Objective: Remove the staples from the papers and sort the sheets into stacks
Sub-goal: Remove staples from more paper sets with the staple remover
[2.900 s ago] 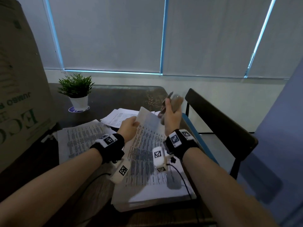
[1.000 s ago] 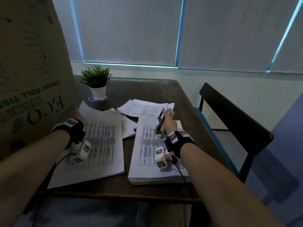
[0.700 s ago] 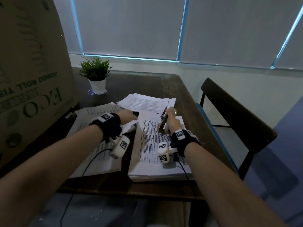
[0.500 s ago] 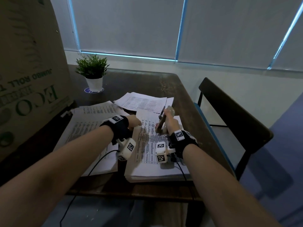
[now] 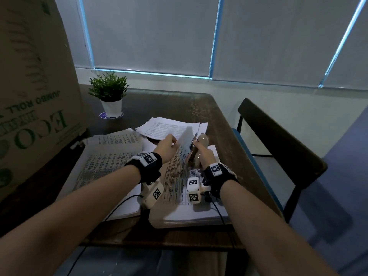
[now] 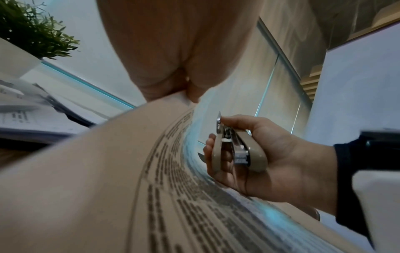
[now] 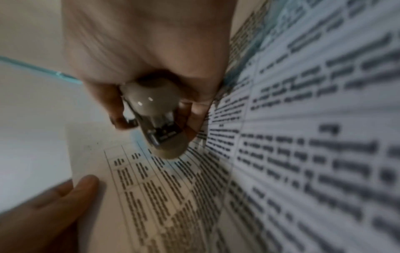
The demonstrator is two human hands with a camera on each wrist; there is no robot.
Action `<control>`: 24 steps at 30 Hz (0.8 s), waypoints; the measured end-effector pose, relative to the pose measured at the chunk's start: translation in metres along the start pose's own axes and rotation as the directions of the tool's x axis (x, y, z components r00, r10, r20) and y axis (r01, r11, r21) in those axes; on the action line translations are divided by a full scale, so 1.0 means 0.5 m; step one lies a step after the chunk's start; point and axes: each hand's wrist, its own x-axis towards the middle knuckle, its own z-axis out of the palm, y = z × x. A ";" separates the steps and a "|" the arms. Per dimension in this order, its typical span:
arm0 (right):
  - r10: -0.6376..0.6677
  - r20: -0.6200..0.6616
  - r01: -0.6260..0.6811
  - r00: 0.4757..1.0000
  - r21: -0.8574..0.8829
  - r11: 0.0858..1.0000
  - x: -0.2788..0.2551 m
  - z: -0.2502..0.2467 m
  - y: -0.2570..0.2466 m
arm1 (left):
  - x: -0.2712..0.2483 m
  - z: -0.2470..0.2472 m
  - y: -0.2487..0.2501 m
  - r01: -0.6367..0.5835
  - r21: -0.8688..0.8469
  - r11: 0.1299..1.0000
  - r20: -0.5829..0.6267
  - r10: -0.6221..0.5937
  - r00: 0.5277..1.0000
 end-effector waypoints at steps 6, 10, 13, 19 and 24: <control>-0.155 -0.202 0.194 0.967 0.190 0.962 -0.060 -0.017 -0.105 | -0.005 -0.019 0.017 -0.034 -0.282 0.959 -0.154 -0.010 0.988; -0.456 -0.236 0.505 0.858 0.223 0.834 -0.084 -0.018 -0.222 | -0.016 -0.032 0.055 -0.174 -0.231 0.957 -0.226 0.121 0.967; -0.615 -0.160 0.635 0.772 0.149 0.758 -0.101 -0.003 -0.287 | -0.023 -0.043 0.090 -0.252 -0.229 0.940 -0.239 0.196 0.951; -0.697 -0.037 0.696 0.716 0.097 0.711 -0.123 0.021 -0.339 | -0.038 -0.051 0.138 -0.338 -0.254 0.906 -0.252 0.275 0.928; -0.734 -0.047 0.735 0.678 0.068 0.675 -0.138 0.030 -0.363 | -0.055 -0.053 0.167 -0.408 -0.285 0.867 -0.273 0.334 0.902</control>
